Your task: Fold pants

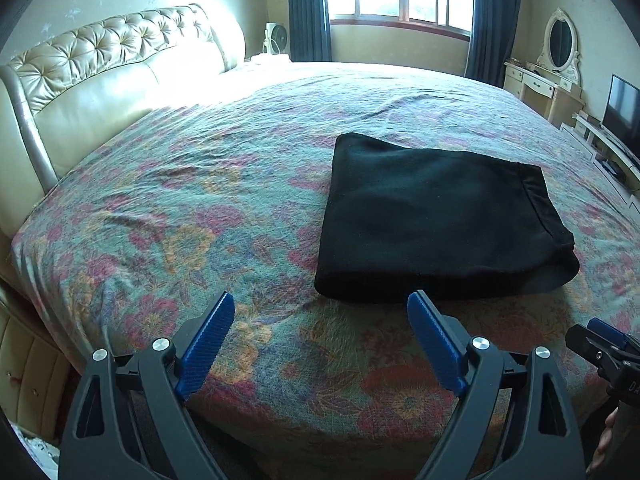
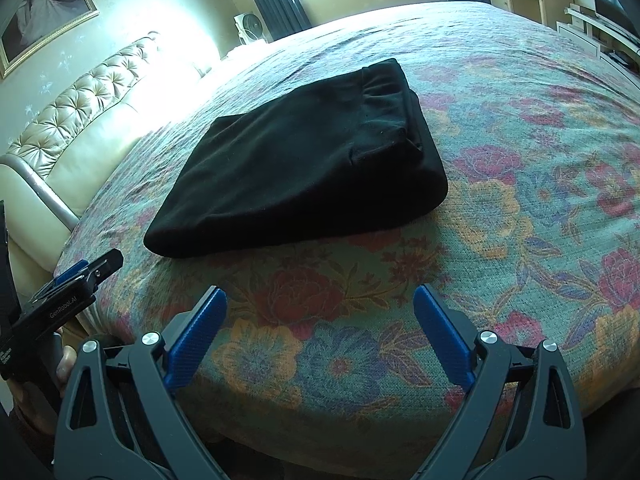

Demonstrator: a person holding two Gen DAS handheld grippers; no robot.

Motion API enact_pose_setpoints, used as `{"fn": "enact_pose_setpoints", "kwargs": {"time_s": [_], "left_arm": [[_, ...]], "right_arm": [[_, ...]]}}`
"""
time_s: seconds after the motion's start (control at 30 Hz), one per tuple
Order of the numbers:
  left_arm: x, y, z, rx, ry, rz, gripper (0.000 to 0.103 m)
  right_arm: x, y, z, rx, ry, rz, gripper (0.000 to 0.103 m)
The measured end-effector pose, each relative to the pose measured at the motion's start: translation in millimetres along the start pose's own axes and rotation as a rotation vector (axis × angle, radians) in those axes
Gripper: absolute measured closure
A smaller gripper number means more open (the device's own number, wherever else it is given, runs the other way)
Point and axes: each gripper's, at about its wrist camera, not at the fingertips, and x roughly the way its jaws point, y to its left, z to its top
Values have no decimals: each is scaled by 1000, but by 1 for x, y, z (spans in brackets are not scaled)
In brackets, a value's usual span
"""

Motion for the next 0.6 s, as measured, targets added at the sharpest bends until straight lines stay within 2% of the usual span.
{"fn": "enact_pose_setpoints", "kwargs": {"time_s": [0.13,0.3,0.4,0.6], "left_arm": [[8,2,-5,16,33,64,16],[4,-3,-10,70,-4,87,16],[7,-3,-9,70,31,44,16],[11,3,-6,20,65,36,16]], "right_arm": [[2,-1,-1,7,9,6,8],[5,-2,-2,16,19,10,8],[4,-3,-1,15,15,9,8],[2,-8,0,28,9,7,8]]}}
